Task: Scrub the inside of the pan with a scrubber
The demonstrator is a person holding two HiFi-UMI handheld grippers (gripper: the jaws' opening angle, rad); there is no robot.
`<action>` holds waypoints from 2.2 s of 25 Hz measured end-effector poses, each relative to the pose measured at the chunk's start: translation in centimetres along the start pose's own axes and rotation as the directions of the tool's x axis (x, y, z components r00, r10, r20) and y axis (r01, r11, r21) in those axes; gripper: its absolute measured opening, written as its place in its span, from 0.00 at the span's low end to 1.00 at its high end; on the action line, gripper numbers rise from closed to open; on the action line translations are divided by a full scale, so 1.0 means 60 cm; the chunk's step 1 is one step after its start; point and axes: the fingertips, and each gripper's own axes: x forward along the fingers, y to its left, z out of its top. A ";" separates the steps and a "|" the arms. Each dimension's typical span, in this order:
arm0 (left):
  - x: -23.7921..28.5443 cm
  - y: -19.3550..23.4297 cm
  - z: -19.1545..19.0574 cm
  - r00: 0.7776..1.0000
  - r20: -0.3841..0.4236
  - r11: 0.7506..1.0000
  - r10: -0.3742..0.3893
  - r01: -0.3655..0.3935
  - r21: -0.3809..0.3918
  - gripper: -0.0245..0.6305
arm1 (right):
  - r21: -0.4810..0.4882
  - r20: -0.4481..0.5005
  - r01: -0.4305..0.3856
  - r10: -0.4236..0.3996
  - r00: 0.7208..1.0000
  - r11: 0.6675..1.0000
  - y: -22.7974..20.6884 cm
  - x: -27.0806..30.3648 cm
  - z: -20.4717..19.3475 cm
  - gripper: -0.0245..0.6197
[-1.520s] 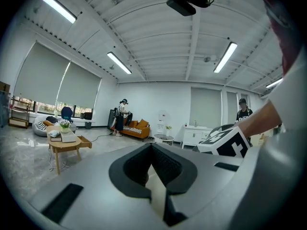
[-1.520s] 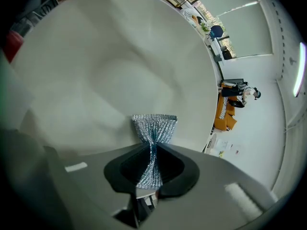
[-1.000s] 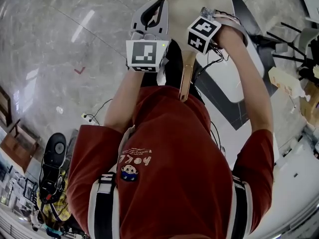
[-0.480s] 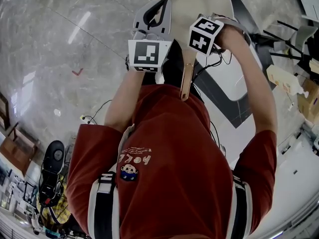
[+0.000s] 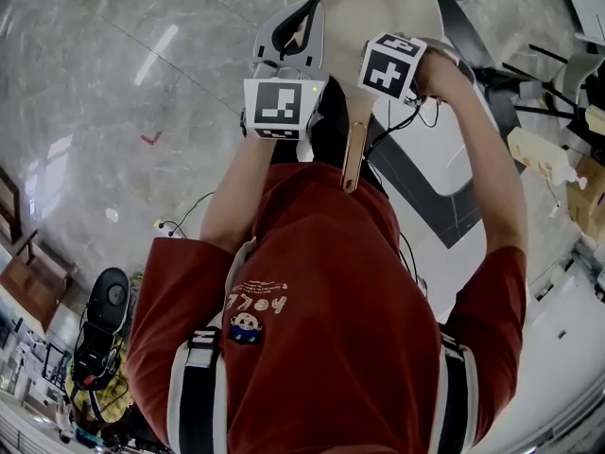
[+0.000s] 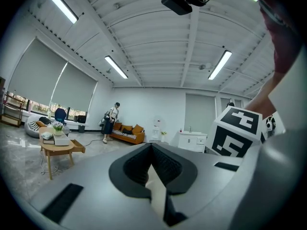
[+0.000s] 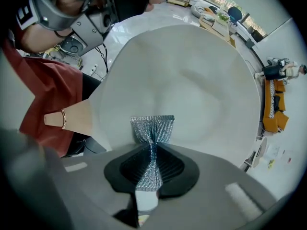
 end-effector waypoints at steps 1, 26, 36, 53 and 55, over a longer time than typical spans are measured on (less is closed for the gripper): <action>-0.001 0.000 0.000 1.000 0.000 1.000 0.003 -0.003 0.001 0.04 | 0.004 0.011 -0.013 0.013 1.000 1.000 0.000 -0.001 0.002 0.13; -0.007 0.031 0.005 0.994 -0.037 0.993 0.101 -0.098 0.066 0.04 | 0.035 0.443 -0.060 0.038 0.896 0.998 -0.027 -0.001 0.173 0.14; -0.011 0.035 0.003 0.991 -0.045 0.990 0.123 -0.120 0.072 0.05 | 0.069 0.471 0.172 -0.185 0.862 0.983 -0.116 -0.001 0.214 0.14; -0.012 0.022 -0.006 0.992 -0.061 0.992 0.107 -0.103 0.072 0.05 | 0.138 0.293 0.362 -0.387 0.874 0.922 -0.243 0.029 0.110 0.14; -0.011 0.021 -0.007 0.993 -0.062 0.992 0.105 -0.100 0.071 0.05 | 0.139 0.269 0.346 -0.372 0.889 0.928 -0.240 0.034 0.092 0.14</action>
